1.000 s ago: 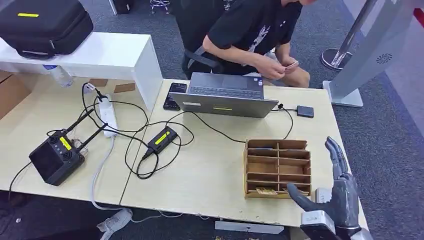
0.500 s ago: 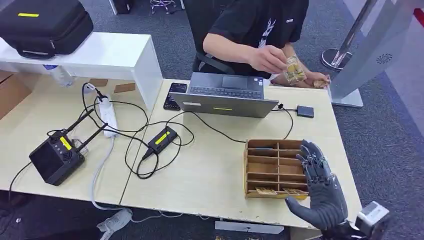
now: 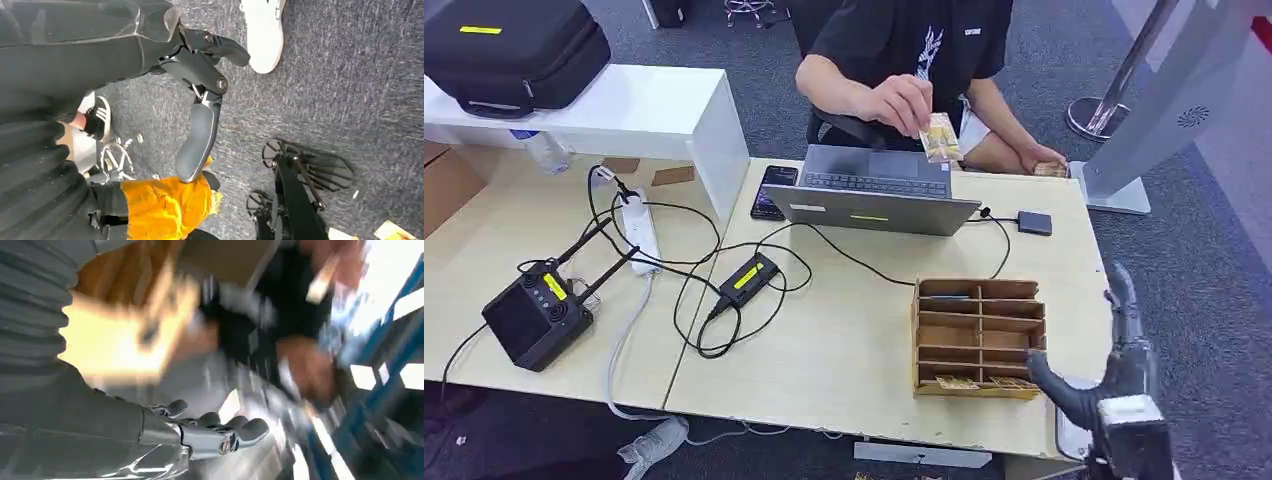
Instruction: Pass the card to the sensor for recognition and then transmit it.
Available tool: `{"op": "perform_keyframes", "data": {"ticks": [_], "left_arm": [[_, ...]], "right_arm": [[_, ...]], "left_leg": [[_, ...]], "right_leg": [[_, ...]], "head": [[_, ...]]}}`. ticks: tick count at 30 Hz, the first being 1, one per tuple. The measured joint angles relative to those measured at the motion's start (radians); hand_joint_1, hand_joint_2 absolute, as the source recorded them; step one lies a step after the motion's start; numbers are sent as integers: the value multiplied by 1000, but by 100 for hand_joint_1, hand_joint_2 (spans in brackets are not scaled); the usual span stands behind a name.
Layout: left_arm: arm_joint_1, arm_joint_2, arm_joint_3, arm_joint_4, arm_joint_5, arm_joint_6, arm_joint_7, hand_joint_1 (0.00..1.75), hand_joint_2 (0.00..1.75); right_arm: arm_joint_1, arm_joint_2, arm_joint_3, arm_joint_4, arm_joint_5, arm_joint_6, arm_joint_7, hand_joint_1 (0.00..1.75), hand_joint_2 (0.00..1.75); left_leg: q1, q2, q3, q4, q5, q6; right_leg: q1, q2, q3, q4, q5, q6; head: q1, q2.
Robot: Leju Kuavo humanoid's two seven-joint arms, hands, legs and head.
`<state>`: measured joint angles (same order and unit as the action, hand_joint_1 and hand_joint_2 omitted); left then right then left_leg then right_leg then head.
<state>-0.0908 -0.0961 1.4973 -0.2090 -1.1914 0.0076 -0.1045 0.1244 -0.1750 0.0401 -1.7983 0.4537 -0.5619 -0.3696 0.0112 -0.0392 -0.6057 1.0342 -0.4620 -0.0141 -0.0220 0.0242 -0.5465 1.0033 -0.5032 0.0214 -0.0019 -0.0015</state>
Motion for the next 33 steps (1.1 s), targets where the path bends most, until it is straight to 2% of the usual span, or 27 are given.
{"op": "perform_keyframes", "data": {"ticks": [1, 2, 5, 9, 17, 22, 23, 24, 25, 26, 27, 28, 30, 33], "left_arm": [[0, 0, -3, 0, -2, 0, 0, 0, 175], [-1, 0, -5, 0, -3, 0, 1, 0, 175], [-2, -1, -6, 0, -5, 0, 1, 0, 175], [-3, -1, -13, 0, -16, -2, 2, 0, 175], [-5, -1, -37, 0, -42, -10, 8, 0, 175], [-5, 0, -49, 0, -50, -16, 8, 0, 175], [-5, 0, -52, 0, -52, -18, 8, 0, 175], [-5, 0, -55, 0, -55, -19, 8, 0, 175], [-6, 0, -55, 0, -55, -20, 8, 0, 175], [-6, 0, -55, 0, -55, -20, 8, 0, 175], [-5, 0, -56, 0, -55, -20, 8, 0, 175], [-5, 0, -56, 0, -55, -20, 8, 0, 175], [-6, 0, -57, 0, -55, -21, 8, 0, 175], [-6, 1, -59, 0, -55, -21, 8, 0, 175]], "right_arm": [[-4, 8, 0, 0, 84, -59, 3, 0, 0], [-6, 15, 0, 1, 147, -87, 8, 0, 175], [-11, 32, 3, 3, 130, -73, 20, 0, 175], [-35, 38, 22, 20, 243, -120, 34, 0, 175], [-128, 107, 60, 70, 482, -127, 59, 0, 175], [-197, 144, 93, 114, 522, -129, 76, 3, 175], [-211, 150, 101, 123, 522, -129, 77, 56, 175], [-223, 156, 110, 134, 522, -129, 78, 117, 175], [-230, 160, 116, 140, 521, -129, 79, 117, 175], [-234, 164, 122, 146, 519, -129, 79, 143, 175], [-237, 167, 126, 149, 519, -129, 79, 159, 175], [-241, 170, 130, 153, 519, -129, 79, 159, 175], [-248, 175, 137, 160, 519, -129, 77, 173, 175], [-253, 180, 146, 167, 519, -129, 77, 175, 175]], "left_leg": [[0, 0, 0, 0, 0, 0], [0, 0, 0, 0, 0, 0], [0, 0, 0, 0, 0, 0], [0, 0, 0, 0, 0, 0], [0, 0, 0, 0, 1, -1], [0, 0, 0, 0, 1, -1], [0, 0, 0, 0, 1, -1], [0, 0, 0, 0, 1, -1], [0, 0, 0, 0, 1, -1], [0, 0, 0, 0, 1, -1], [0, 0, 0, 0, 1, -1], [0, 0, 0, 0, 1, -1], [0, 0, 0, 0, 1, -1], [0, 0, 0, 0, 1, -1]], "right_leg": [[0, 0, 0, 0, 0, 0], [0, 0, 0, 0, 0, 0], [0, 0, 0, 0, 0, 0], [0, 0, 0, 0, 0, 0], [0, 0, 0, 0, 0, 0], [0, 0, 0, 1, 0, 0], [0, 0, 0, 1, 0, 0], [0, 0, 0, 1, 0, 0], [0, 0, 0, 1, 0, 0], [0, 0, 0, 1, 0, 0], [0, 0, 0, 1, 0, 0], [0, 0, 0, 1, 0, 0], [0, 0, 0, 1, 0, 0], [0, 0, 0, 1, 0, 0]], "head": [[0, 0], [0, 0], [0, 0], [0, 0], [0, 0], [0, 0], [0, 0], [0, 0], [0, 0], [0, 0], [0, 0], [0, 0], [0, 0], [0, 0]]}}
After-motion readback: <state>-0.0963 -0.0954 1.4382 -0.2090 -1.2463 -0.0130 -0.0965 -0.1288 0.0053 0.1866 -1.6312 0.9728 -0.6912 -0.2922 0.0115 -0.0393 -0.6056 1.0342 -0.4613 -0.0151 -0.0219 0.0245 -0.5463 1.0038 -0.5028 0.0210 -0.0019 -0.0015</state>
